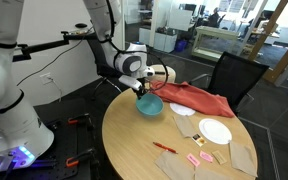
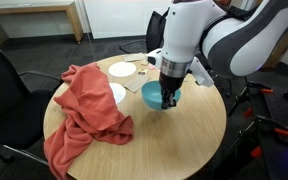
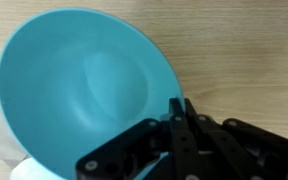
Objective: Move the bowl closer to the orange cloth
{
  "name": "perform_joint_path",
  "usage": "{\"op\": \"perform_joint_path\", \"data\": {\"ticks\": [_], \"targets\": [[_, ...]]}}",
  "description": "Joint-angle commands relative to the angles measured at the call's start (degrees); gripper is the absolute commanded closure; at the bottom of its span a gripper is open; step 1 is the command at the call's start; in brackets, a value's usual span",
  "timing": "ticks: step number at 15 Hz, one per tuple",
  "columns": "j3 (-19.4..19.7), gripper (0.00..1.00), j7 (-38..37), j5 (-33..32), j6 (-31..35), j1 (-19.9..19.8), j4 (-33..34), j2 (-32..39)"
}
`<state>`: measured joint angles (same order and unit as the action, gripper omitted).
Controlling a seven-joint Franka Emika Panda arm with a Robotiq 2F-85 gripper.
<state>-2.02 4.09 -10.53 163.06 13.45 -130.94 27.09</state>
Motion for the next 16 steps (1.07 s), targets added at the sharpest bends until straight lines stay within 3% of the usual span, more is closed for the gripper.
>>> {"op": "perform_joint_path", "data": {"ticks": [1,7,14,15,16], "targets": [[-3.13,0.99,8.18,-2.1,-2.87,-3.37,3.32,2.72],[-3.77,0.99,16.23,-6.47,-4.86,-3.94,5.5,6.03],[-3.0,0.98,16.64,-9.95,-6.9,-2.83,7.74,7.78],[-2.86,0.71,16.41,-10.37,-7.06,-2.64,7.91,7.88],[-3.1,0.69,16.51,-10.35,-7.41,-2.82,7.95,7.83]]}}
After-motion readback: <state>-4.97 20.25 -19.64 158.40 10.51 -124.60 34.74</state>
